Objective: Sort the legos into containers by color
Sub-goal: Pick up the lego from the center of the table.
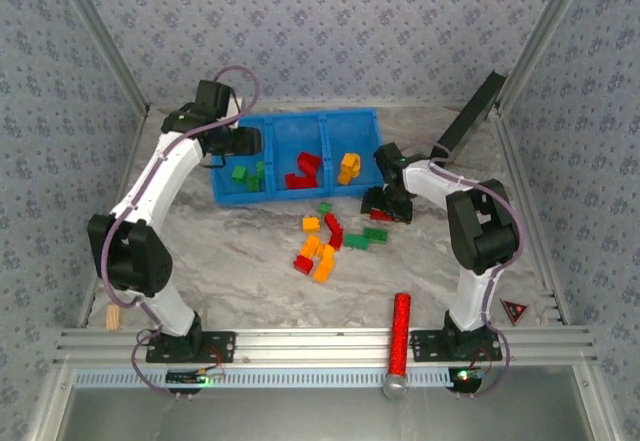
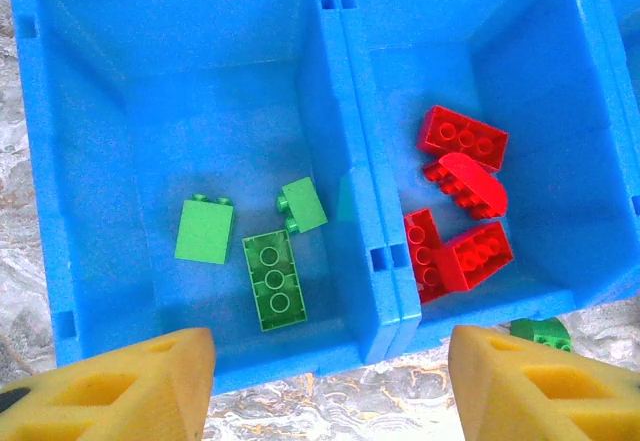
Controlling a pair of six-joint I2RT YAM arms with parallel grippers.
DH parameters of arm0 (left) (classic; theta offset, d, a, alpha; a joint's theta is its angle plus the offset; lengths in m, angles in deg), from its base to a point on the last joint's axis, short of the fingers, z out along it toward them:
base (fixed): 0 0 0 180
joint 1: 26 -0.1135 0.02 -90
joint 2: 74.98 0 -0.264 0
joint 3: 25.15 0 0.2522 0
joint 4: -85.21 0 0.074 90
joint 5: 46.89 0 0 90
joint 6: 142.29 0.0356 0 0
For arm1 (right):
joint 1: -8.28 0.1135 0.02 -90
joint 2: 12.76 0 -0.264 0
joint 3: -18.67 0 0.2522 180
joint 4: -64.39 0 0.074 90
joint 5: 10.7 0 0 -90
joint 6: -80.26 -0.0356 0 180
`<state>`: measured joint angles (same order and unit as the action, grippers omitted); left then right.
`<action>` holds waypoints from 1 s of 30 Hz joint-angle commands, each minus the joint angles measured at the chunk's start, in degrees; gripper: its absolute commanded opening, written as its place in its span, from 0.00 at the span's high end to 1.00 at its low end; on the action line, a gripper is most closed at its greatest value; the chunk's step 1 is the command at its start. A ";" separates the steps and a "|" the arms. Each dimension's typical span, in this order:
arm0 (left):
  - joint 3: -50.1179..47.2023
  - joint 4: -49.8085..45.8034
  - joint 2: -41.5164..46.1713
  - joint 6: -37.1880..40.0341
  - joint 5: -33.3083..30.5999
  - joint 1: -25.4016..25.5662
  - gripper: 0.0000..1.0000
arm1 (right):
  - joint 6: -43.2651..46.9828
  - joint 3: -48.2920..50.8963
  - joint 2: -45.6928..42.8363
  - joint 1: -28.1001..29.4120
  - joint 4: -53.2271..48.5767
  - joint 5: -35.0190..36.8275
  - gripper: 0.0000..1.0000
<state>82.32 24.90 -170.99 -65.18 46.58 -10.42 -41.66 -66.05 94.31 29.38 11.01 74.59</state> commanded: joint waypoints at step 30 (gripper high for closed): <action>-24.15 1.97 23.16 19.99 2.53 22.09 0.32 | 19.26 -28.04 -3.88 6.09 -19.18 3.88 0.52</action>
<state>60.88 22.04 -153.05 -51.73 46.16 9.84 -26.25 -90.38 90.48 34.34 -2.85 78.04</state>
